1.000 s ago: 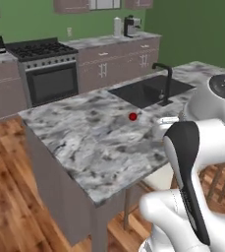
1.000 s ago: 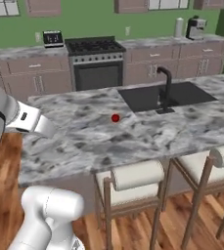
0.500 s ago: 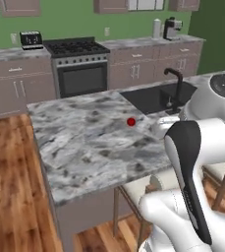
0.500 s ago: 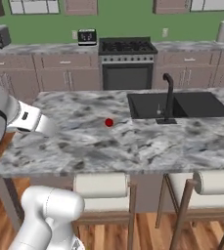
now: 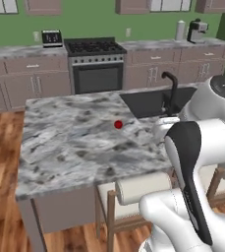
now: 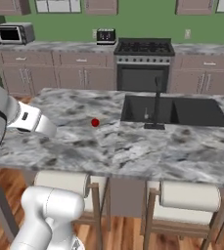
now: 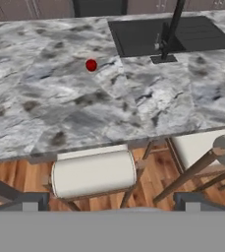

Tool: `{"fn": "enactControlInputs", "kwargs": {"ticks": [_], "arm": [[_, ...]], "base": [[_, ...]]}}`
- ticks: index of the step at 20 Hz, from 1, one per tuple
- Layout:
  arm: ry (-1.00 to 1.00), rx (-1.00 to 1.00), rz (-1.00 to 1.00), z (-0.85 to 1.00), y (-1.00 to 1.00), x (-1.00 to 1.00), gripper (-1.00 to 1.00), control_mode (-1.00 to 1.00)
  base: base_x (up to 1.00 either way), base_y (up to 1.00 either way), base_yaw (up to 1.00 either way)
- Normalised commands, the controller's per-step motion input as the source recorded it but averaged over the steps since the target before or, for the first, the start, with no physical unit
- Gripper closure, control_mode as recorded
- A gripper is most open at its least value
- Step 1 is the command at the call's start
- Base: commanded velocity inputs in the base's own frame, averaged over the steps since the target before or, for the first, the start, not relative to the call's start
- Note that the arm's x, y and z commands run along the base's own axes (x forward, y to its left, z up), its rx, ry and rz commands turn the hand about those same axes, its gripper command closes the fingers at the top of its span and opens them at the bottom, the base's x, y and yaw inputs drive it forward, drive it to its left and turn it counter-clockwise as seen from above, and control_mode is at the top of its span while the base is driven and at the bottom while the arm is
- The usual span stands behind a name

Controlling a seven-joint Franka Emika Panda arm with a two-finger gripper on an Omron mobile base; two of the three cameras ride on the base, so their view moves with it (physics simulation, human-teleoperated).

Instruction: Place the liquor on the top shelf of the fridge to keep it out of children's reach, and place the orange and apple on lower shelves for easy access.

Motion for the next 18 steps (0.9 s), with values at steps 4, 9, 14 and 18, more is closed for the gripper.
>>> {"fn": "enactControlInputs", "kwargs": {"ticks": [4,9,14,18], "arm": [[0.0,0.0,0.0,0.0,0.0,0.0,-1.0,1.0],[0.0,0.0,0.0,0.0,0.0,0.0,-1.0,1.0],[0.0,0.0,0.0,0.0,0.0,0.0,-1.0,1.0],[0.0,0.0,0.0,0.0,0.0,0.0,-1.0,1.0]], "base": [[0.49,-0.52,0.15],[0.73,-0.31,0.08],[0.83,-0.16,0.07],[0.86,-0.16,0.09]]}}
